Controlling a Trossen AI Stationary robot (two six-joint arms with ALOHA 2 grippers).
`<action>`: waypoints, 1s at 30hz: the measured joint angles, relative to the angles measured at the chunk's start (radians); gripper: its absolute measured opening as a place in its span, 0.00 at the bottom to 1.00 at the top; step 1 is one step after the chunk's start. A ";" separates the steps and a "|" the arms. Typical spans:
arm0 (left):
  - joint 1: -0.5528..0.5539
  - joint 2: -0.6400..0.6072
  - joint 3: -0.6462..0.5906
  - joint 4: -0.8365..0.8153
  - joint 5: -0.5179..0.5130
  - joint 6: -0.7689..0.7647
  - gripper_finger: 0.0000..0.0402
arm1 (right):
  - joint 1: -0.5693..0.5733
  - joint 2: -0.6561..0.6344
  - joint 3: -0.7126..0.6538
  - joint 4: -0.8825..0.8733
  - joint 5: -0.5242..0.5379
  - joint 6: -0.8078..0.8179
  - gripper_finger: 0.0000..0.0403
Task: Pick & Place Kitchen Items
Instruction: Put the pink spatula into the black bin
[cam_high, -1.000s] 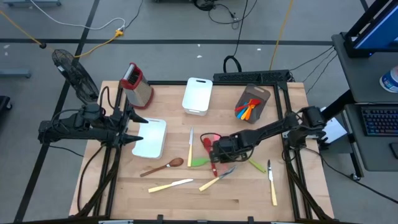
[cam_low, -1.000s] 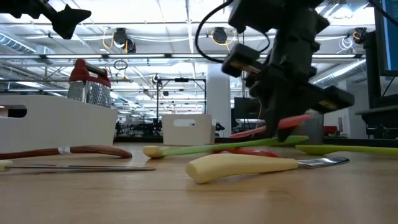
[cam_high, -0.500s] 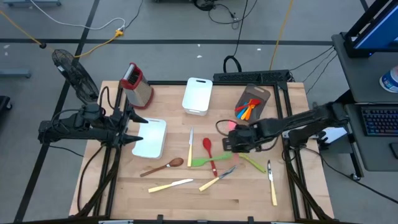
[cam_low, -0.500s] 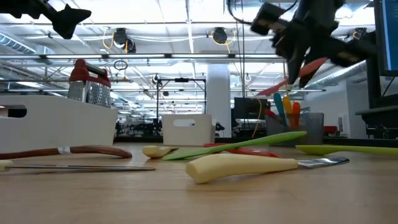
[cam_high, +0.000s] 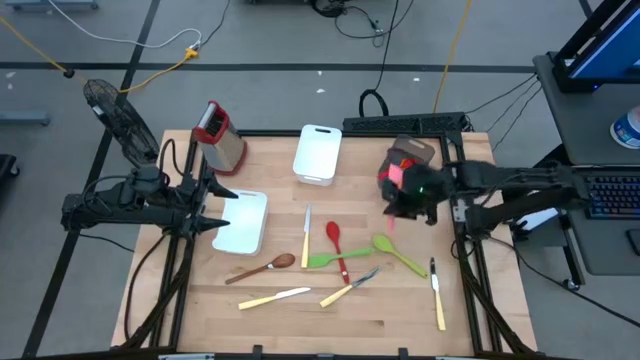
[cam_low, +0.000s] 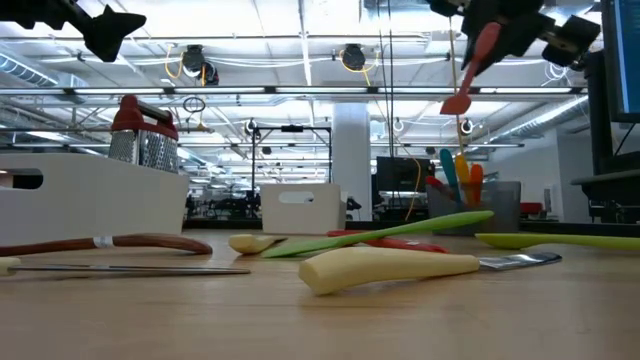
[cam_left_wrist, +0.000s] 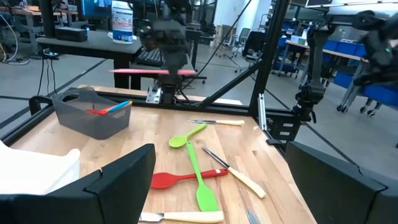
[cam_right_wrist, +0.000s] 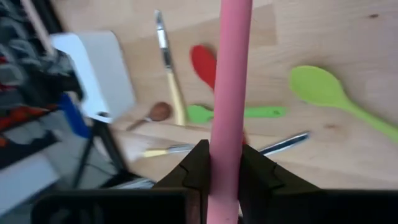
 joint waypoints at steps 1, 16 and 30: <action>0.000 0.000 0.000 0.000 0.000 0.001 0.92 | -0.031 -0.009 0.000 0.002 -0.023 0.000 0.11; 0.000 0.000 0.000 -0.001 -0.041 0.039 0.91 | -0.563 0.006 -0.060 0.034 -0.488 -0.106 0.11; 0.000 0.000 0.000 -0.001 -0.092 0.002 0.92 | -0.755 0.006 -0.436 0.553 -0.636 -0.006 0.11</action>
